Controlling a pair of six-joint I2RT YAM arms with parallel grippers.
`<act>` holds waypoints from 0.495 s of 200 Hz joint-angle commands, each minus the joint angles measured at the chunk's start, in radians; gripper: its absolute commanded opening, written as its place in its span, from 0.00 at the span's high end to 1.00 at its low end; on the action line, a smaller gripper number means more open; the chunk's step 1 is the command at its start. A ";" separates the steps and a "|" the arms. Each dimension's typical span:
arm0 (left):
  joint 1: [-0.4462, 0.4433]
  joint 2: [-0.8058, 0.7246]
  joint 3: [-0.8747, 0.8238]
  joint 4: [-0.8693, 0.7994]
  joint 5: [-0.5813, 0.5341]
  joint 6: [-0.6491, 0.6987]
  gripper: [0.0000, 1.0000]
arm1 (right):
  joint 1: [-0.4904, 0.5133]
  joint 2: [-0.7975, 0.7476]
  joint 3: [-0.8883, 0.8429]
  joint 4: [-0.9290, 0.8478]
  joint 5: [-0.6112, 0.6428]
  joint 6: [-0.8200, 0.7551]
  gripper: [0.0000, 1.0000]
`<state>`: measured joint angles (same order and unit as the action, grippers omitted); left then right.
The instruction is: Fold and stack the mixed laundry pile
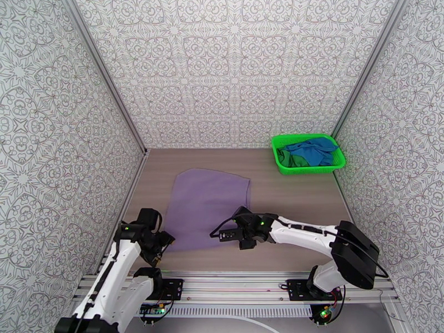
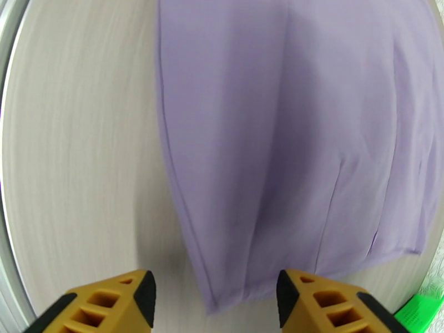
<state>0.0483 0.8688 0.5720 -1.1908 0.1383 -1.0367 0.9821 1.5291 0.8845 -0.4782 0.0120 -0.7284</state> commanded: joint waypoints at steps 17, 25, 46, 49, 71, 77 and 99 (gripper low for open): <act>0.053 0.111 -0.048 0.134 0.051 -0.002 0.37 | 0.001 0.039 -0.035 0.060 -0.040 -0.021 0.39; 0.053 0.137 -0.042 0.160 0.043 -0.001 0.38 | 0.000 0.043 -0.040 0.060 -0.041 -0.020 0.39; 0.054 0.186 -0.008 0.195 -0.009 0.004 0.40 | 0.001 0.045 -0.047 0.069 -0.045 -0.010 0.39; 0.056 0.190 -0.006 0.201 -0.016 0.004 0.40 | 0.001 0.046 -0.047 0.070 -0.046 -0.011 0.39; 0.069 0.234 0.016 0.236 -0.032 0.030 0.41 | 0.001 0.048 -0.048 0.074 -0.056 -0.002 0.40; 0.074 0.250 0.018 0.242 -0.034 0.038 0.42 | 0.001 0.049 -0.048 0.073 -0.057 0.000 0.40; 0.081 0.301 0.015 0.270 -0.045 0.058 0.43 | 0.001 0.049 -0.047 0.067 -0.053 0.007 0.40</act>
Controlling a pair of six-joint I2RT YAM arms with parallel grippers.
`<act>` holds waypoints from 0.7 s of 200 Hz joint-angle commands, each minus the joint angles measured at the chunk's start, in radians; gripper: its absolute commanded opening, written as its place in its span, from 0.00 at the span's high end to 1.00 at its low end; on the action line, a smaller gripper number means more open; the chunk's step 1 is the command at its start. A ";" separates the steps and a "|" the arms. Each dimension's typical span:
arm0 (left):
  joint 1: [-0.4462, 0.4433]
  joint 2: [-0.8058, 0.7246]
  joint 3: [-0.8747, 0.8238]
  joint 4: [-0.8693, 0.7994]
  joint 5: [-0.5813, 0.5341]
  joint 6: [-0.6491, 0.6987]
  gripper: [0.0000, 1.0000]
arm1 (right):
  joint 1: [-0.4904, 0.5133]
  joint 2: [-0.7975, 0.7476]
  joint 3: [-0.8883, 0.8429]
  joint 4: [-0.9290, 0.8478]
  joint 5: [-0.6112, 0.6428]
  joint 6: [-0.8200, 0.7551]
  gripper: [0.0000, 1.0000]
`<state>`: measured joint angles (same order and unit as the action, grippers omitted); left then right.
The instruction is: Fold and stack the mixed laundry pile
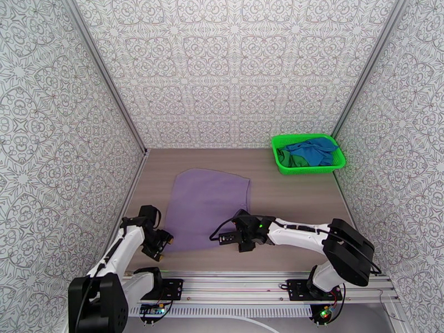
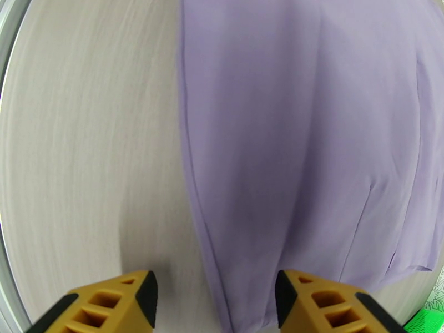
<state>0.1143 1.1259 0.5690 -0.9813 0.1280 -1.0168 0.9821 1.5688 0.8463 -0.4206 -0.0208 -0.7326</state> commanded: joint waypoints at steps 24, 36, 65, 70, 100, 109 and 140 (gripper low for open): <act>0.017 0.092 0.002 0.108 -0.032 0.045 0.46 | 0.001 0.007 -0.005 -0.002 -0.015 0.022 0.40; 0.016 0.119 -0.008 0.129 -0.024 0.049 0.46 | 0.001 0.004 -0.001 -0.012 -0.012 0.027 0.40; 0.015 0.166 -0.029 0.170 -0.026 0.060 0.49 | 0.001 -0.002 0.009 -0.031 0.005 0.030 0.40; 0.015 0.177 -0.030 0.179 -0.027 0.063 0.50 | 0.001 -0.004 0.008 -0.033 0.010 0.030 0.40; 0.012 0.244 -0.019 0.210 -0.024 0.087 0.66 | 0.001 -0.011 0.010 -0.046 0.031 0.030 0.40; 0.012 0.259 -0.005 0.213 -0.025 0.093 0.75 | 0.001 -0.013 0.011 -0.048 0.040 0.030 0.39; 0.015 0.305 0.029 0.228 -0.010 0.121 1.00 | 0.001 -0.011 0.014 -0.031 0.063 0.019 0.40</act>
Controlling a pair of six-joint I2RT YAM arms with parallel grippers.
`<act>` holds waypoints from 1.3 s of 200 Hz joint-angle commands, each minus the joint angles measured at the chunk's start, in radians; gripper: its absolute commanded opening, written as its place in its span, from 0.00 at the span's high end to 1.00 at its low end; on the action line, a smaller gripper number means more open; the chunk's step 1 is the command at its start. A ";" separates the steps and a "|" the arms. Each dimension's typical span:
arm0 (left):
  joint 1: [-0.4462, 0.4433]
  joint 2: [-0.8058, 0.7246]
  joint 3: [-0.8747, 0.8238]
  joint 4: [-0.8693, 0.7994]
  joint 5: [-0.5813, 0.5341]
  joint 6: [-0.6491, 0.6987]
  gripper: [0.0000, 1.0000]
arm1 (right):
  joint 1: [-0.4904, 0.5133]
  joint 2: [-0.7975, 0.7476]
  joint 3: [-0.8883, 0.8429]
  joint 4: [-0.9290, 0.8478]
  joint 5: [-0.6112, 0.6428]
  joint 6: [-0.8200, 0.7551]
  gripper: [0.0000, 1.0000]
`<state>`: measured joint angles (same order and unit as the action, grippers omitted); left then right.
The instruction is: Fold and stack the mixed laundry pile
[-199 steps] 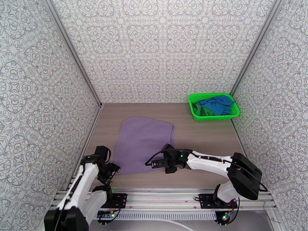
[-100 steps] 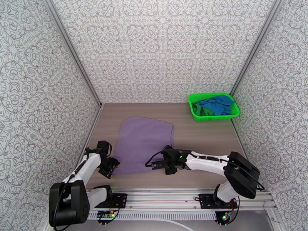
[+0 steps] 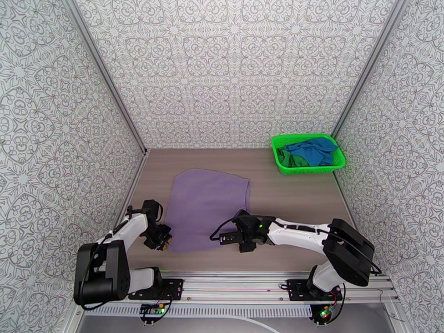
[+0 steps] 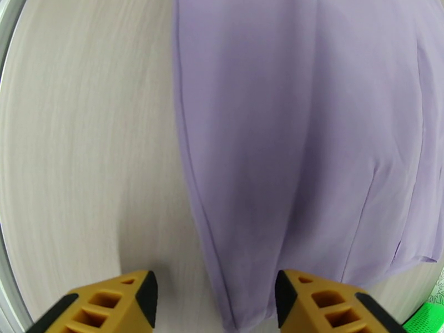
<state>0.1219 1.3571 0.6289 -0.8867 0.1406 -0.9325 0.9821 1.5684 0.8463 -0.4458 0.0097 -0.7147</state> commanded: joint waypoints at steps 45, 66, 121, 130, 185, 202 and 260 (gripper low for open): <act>0.017 0.081 0.020 0.094 -0.029 0.083 1.00 | -0.011 0.056 0.050 0.032 0.081 -0.075 0.41; 0.026 0.064 0.038 0.070 -0.042 0.102 1.00 | -0.022 0.104 0.088 0.021 0.109 -0.114 0.42; 0.059 0.064 0.053 0.068 -0.023 0.136 1.00 | -0.051 0.212 0.143 0.007 0.108 -0.147 0.57; 0.063 0.065 0.055 0.069 -0.020 0.141 1.00 | -0.051 0.227 0.152 -0.008 0.110 -0.147 0.68; 0.074 0.032 0.104 0.021 0.000 0.168 1.00 | -0.047 0.195 0.172 -0.098 0.074 -0.090 1.00; 0.076 -0.013 0.121 -0.021 0.005 0.176 1.00 | -0.022 0.113 0.139 -0.108 0.064 -0.063 1.00; 0.082 -0.190 0.243 -0.190 0.051 0.203 1.00 | 0.025 -0.122 0.136 -0.139 0.089 0.068 1.00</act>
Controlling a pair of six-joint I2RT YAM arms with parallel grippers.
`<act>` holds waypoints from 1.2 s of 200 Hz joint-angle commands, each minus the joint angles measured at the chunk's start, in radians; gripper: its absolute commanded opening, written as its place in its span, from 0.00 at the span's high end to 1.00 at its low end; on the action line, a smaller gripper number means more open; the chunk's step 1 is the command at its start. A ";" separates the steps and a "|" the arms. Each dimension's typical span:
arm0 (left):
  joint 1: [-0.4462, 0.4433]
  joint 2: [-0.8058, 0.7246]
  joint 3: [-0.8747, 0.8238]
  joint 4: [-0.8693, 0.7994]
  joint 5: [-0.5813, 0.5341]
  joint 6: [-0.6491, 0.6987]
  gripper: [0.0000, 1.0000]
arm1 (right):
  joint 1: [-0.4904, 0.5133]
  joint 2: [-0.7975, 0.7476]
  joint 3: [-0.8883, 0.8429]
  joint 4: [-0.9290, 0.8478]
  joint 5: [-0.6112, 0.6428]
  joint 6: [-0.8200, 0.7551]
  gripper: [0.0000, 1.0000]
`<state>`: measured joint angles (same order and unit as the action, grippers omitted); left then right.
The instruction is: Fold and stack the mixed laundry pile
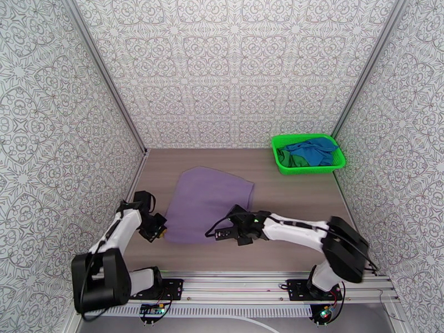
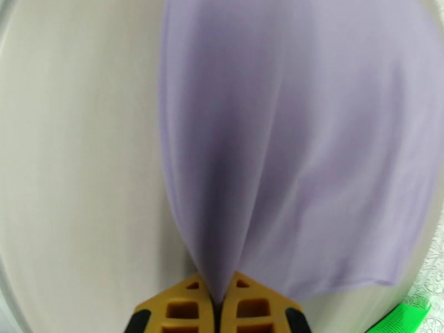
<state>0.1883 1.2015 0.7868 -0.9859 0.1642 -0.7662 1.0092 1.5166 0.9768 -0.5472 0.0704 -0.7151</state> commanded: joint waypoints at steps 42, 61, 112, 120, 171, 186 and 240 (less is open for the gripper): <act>0.008 0.066 0.300 -0.091 0.118 0.065 1.00 | -0.092 -0.009 0.152 -0.056 0.104 0.108 1.00; -0.022 0.160 0.435 -0.085 0.128 0.073 1.00 | -0.147 0.050 0.225 -0.065 0.144 0.131 1.00; -0.119 0.492 0.815 -0.061 0.146 0.080 1.00 | -0.280 0.174 0.357 -0.029 0.169 0.175 1.00; -0.131 0.552 0.870 -0.058 0.146 0.082 1.00 | -0.296 0.194 0.369 -0.018 0.172 0.179 1.00; -0.188 0.887 1.170 -0.080 0.123 0.087 1.00 | -0.349 0.329 0.398 0.103 0.200 0.227 1.00; -0.194 0.952 1.234 -0.086 0.104 0.081 1.00 | -0.359 0.369 0.398 0.147 0.209 0.241 1.00; -0.208 1.129 1.390 -0.076 0.090 0.052 1.00 | -0.379 0.498 0.417 0.266 0.258 0.278 1.00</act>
<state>-0.0135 2.2765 2.1086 -1.0550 0.2756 -0.7025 0.6437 1.9701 1.3518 -0.3614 0.2859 -0.4751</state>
